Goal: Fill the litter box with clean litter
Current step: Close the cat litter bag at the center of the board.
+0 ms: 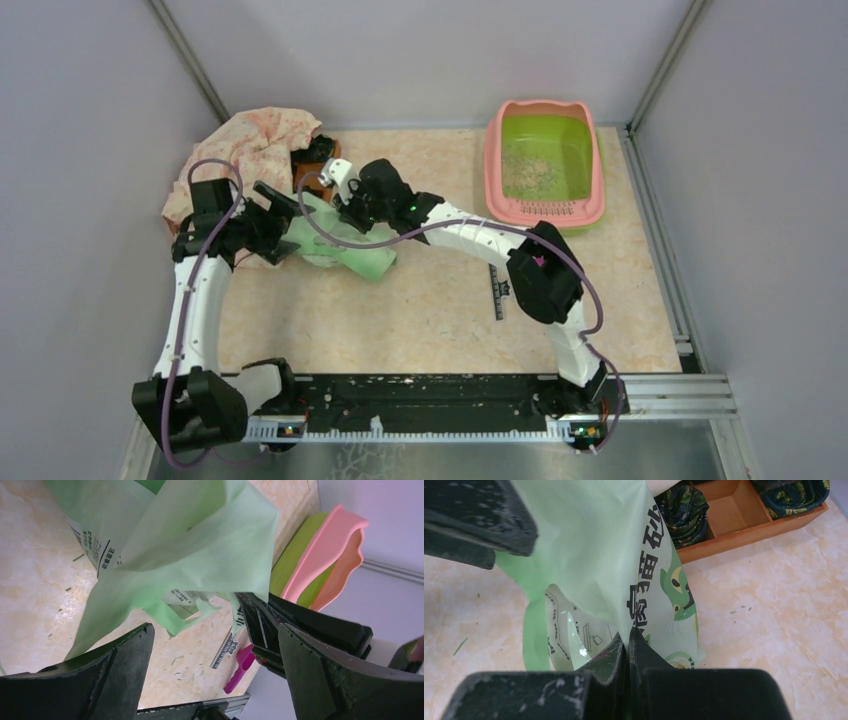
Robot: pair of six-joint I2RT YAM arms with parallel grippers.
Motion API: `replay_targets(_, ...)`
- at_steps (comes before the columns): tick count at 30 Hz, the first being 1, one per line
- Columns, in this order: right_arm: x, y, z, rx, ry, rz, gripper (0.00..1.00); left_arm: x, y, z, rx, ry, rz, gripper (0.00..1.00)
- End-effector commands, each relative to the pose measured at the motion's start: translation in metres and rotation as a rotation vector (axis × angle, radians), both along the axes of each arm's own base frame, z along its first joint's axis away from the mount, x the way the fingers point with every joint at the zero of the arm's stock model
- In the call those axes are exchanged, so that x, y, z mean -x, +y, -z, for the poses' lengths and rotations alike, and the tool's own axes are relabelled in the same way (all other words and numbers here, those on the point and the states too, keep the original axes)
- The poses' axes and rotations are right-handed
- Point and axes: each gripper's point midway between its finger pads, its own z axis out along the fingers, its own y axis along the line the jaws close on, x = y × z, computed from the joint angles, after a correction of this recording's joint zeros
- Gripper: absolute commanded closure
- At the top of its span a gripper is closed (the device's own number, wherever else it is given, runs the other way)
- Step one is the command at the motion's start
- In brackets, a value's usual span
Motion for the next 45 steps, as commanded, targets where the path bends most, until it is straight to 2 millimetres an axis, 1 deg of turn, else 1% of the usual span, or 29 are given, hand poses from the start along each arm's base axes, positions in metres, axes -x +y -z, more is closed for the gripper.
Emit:
replay_targets(1,0.017,0.010,-0.054,-0.108,-0.097,-0.041,1.00,-0.011,-0.010,-0.004,0.083,0.018,-0.003,0.01)
replay_targets(2,0.019,0.010,-0.052,-0.103,-0.099,-0.044,1.00,-0.012,-0.011,-0.002,0.087,0.023,-0.005,0.01)
replay_targets(3,0.020,0.012,-0.057,-0.121,-0.118,-0.046,1.00,-0.014,-0.011,0.000,0.093,0.031,-0.010,0.01)
replay_targets(11,0.035,0.017,-0.051,-0.106,-0.172,-0.064,1.00,-0.025,-0.023,0.007,0.138,0.110,-0.029,0.01)
replay_targets(17,0.038,0.016,-0.050,-0.092,-0.206,-0.064,1.00,-0.025,-0.031,0.028,0.148,0.224,-0.018,0.01)
replay_targets(21,0.039,0.015,-0.049,-0.089,-0.219,-0.063,1.00,-0.030,-0.034,0.034,0.154,0.242,0.006,0.02)
replay_targets(25,0.039,0.014,-0.047,-0.080,-0.227,-0.066,1.00,-0.037,-0.036,0.034,0.143,0.232,0.047,0.15)
replay_targets(27,0.039,0.014,-0.046,-0.074,-0.232,-0.070,1.00,-0.040,-0.034,0.032,0.113,0.239,0.067,0.29)
replay_targets(28,0.038,0.013,-0.047,-0.074,-0.235,-0.070,1.00,-0.041,-0.031,0.031,0.094,0.246,0.068,0.44)
replay_targets(29,0.038,0.013,-0.046,-0.073,-0.236,-0.071,1.00,-0.044,-0.028,0.029,0.075,0.242,0.072,0.61)
replay_targets(31,0.038,0.013,-0.047,-0.071,-0.239,-0.076,1.00,-0.049,-0.024,0.026,0.040,0.247,0.079,0.91)
replay_targets(32,0.038,0.013,-0.047,-0.073,-0.239,-0.081,1.00,-0.052,-0.023,0.024,0.029,0.249,0.086,0.97)
replay_targets(33,0.039,0.012,-0.048,-0.077,-0.234,-0.091,1.00,-0.054,-0.021,0.025,0.015,0.261,0.091,1.00)
replay_targets(37,0.040,0.009,-0.051,-0.117,-0.159,-0.162,1.00,-0.062,-0.012,0.027,-0.055,0.287,0.120,1.00)
replay_targets(39,0.037,0.003,-0.050,-0.132,-0.118,-0.185,1.00,-0.065,-0.010,0.028,-0.081,0.292,0.143,1.00)
replay_targets(40,0.033,-0.002,-0.050,-0.137,-0.102,-0.193,0.96,-0.065,-0.008,0.030,-0.091,0.300,0.147,1.00)
replay_targets(41,0.031,-0.006,-0.048,-0.136,-0.087,-0.198,0.89,-0.066,-0.008,0.030,-0.099,0.300,0.152,1.00)
replay_targets(42,0.027,-0.010,-0.047,-0.132,-0.077,-0.198,0.86,-0.068,-0.008,0.031,-0.102,0.294,0.162,1.00)
replay_targets(45,0.021,-0.019,-0.043,-0.122,-0.052,-0.206,0.84,-0.070,-0.007,0.034,-0.117,0.286,0.182,1.00)
